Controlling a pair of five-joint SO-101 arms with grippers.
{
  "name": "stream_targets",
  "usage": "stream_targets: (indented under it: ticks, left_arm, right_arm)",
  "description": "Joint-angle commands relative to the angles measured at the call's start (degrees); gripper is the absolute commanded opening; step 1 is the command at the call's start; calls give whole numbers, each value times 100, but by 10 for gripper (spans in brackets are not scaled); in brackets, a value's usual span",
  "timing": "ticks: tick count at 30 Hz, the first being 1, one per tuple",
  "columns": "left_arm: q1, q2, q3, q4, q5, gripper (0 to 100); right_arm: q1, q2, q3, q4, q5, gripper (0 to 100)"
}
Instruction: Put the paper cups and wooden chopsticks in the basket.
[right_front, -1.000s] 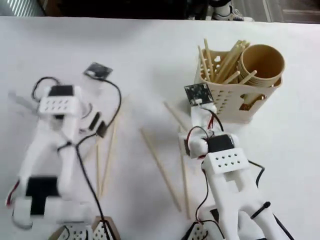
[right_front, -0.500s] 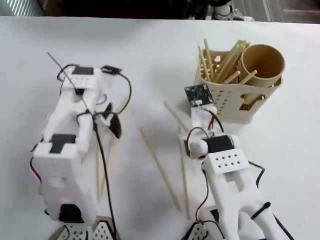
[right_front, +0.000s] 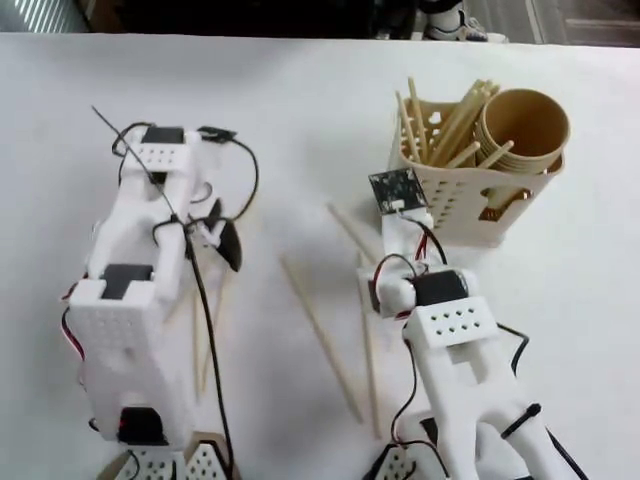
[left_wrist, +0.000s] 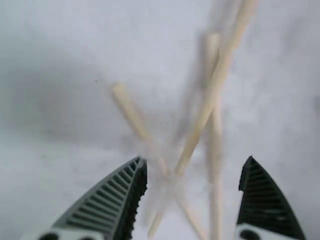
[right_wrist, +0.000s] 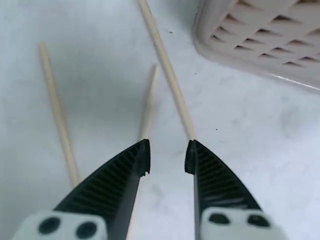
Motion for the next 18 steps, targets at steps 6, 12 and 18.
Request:
stream_targets:
  ticks: [6, 12, 18]
  left_arm:
    - [13, -31, 237, -299, 62, 283]
    - [251, 400, 167, -264, 26, 173]
    - [382, 681, -352, -18, 26, 99]
  right_arm:
    - [4, -163, -18, -75, -62, 127]
    - [13, -163, -18, -75, -62, 127]
    - [40, -171, -18, -75, -62, 127]
